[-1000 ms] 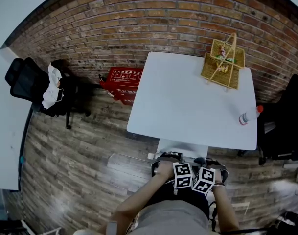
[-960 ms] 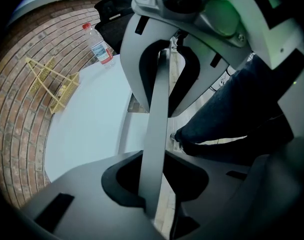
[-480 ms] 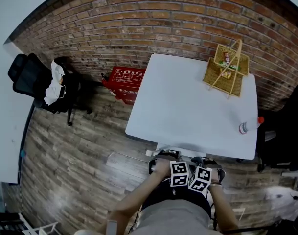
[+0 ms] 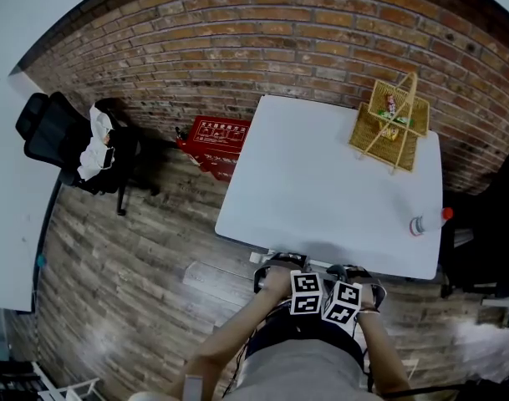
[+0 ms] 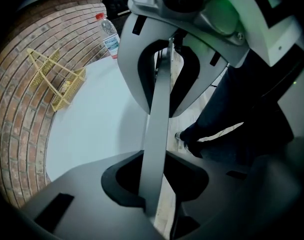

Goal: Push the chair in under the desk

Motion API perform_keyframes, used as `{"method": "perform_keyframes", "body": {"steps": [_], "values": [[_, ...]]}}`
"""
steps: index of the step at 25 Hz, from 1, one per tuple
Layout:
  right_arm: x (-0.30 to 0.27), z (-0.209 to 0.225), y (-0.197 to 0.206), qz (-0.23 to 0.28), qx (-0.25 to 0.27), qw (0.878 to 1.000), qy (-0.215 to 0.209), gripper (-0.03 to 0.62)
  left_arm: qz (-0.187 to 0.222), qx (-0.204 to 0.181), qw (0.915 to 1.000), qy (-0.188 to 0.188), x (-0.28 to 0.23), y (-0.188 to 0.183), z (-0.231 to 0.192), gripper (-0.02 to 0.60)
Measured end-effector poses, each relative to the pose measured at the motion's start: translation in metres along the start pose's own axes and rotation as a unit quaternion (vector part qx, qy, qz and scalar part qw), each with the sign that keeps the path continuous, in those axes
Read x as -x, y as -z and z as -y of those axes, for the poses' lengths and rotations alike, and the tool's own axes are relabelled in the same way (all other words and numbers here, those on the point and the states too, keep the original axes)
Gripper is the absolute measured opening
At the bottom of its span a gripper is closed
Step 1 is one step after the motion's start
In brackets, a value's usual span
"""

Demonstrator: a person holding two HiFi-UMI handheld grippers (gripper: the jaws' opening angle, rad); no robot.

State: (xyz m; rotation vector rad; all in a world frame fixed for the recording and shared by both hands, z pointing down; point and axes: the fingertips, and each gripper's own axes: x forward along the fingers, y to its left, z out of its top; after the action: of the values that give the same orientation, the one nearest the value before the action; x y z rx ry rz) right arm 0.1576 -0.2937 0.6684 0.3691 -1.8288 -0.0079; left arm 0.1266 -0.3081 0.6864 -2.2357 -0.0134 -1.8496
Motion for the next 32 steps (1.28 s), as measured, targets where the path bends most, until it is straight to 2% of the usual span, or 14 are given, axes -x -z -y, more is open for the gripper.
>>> {"method": "perform_keyframes", "body": {"steps": [9,15,20,25,28,32], "values": [[0.004,0.006,-0.007,0.011,-0.003,1.000,-0.006,0.101,0.000,0.002,1.0000,-0.001,-0.001,-0.001,-0.006,0.117],[-0.001,0.007,0.001,-0.003,0.001,1.000,0.008,0.116,0.003,0.005,0.9999,-0.015,0.000,0.000,-0.006,0.129],[0.001,0.005,-0.001,0.001,-0.004,1.000,0.009,0.138,0.022,0.015,0.9984,-0.050,0.003,-0.002,-0.009,0.169],[0.001,0.001,0.002,0.000,0.005,1.000,0.019,0.158,0.035,0.014,0.9971,-0.067,0.006,-0.003,-0.009,0.178],[0.003,-0.005,-0.006,0.015,0.004,1.000,0.012,0.241,0.040,0.013,0.9958,-0.081,0.009,-0.003,-0.010,0.186],[0.013,-0.003,-0.015,0.036,-0.005,0.999,0.033,0.253,0.048,0.027,0.9931,-0.103,0.021,-0.003,-0.015,0.222]]}}
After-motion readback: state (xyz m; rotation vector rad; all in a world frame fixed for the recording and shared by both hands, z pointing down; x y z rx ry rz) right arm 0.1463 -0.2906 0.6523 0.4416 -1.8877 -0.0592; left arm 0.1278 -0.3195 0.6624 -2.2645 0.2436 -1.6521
